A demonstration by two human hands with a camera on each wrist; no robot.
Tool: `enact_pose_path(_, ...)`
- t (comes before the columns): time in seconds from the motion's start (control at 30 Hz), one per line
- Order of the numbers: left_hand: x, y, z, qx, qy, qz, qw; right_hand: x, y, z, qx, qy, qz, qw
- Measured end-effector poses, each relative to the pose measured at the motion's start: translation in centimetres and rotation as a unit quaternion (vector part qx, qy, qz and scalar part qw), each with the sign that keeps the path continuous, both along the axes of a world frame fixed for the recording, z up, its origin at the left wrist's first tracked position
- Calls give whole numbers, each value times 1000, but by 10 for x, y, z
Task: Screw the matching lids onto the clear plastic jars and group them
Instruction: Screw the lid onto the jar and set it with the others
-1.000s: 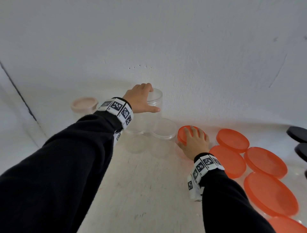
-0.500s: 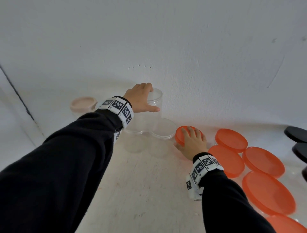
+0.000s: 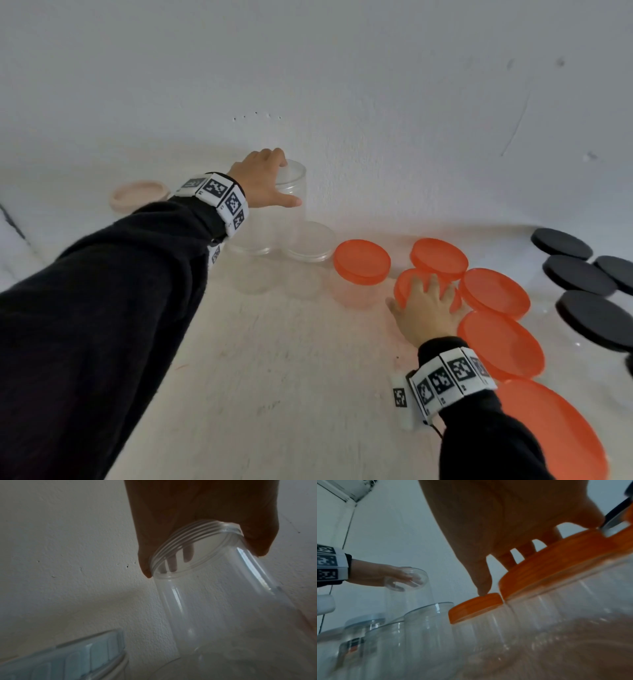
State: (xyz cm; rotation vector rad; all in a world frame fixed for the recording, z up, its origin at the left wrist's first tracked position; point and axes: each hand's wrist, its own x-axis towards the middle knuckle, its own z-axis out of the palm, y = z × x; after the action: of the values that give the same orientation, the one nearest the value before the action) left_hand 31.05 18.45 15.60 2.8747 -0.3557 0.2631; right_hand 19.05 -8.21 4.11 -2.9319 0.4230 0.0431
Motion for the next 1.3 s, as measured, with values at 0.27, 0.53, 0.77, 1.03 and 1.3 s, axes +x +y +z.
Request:
enact_pose_path(0.27,-2,-2,2,-3,0,1,1000,-36,27,-3,-26,-42,188,981)
enact_pose_path(0.53,-3,-2,1,2,6,0,1000,-39,39,25,55,-17,273,960)
enact_pose_path(0.77,-2,-1,1,6,2,-3,1000,32,-6,55,32,-116,92,988)
enact_pose_path(1.03,-2,-1,2,1,1,-1,1000,80,-42,24,-74,59,42,995)
enact_pose_path(1.3,1,0,0,-5,-5,-2,1000,84,-42,19,-46,-15,84,995)
